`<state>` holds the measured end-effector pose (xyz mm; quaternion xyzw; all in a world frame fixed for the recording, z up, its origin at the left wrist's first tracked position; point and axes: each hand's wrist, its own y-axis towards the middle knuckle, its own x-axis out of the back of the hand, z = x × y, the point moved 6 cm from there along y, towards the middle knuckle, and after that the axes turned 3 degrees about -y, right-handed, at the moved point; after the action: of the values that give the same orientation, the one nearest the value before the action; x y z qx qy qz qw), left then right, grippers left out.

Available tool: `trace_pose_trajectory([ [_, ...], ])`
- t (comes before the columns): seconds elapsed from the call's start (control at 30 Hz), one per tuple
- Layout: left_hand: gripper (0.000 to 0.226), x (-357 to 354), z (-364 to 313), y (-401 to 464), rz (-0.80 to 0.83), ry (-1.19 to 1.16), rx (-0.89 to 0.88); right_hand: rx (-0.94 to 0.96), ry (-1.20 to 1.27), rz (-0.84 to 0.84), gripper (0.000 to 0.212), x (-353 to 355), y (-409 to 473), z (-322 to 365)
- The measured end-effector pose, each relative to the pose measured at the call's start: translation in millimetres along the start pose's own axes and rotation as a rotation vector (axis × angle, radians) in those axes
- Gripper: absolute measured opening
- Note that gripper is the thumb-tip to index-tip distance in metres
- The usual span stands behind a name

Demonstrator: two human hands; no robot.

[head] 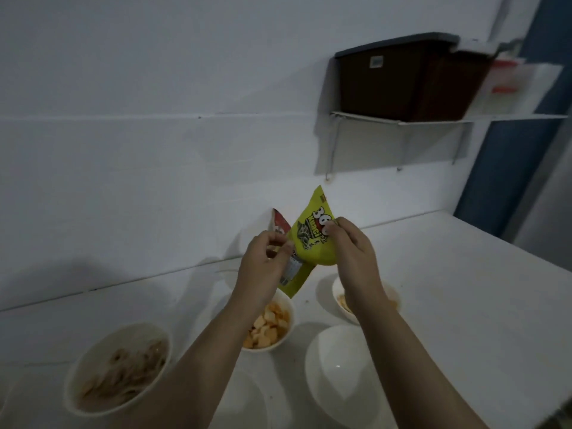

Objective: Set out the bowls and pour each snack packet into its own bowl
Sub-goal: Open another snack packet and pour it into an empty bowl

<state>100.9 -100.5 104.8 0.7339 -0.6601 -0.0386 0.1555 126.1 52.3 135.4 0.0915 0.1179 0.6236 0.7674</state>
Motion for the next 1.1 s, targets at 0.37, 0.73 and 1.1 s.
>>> trace_pose_trajectory([
  [0.37, 0.011, -155, -23, -80, 0.305, -0.106, 0.016, -0.084, -0.126, -0.186, 0.029, 175, -60, 9],
  [0.73, 0.011, -268, -16, -132, 0.501, -0.066, 0.080, -0.106, -0.360, -0.130, 0.041, 278, -90, -12],
  [1.1, 0.015, -291, 1, -149, 0.506, -0.015, 0.207, -0.260, -0.515, 0.093, 0.042, 286, -101, -67],
])
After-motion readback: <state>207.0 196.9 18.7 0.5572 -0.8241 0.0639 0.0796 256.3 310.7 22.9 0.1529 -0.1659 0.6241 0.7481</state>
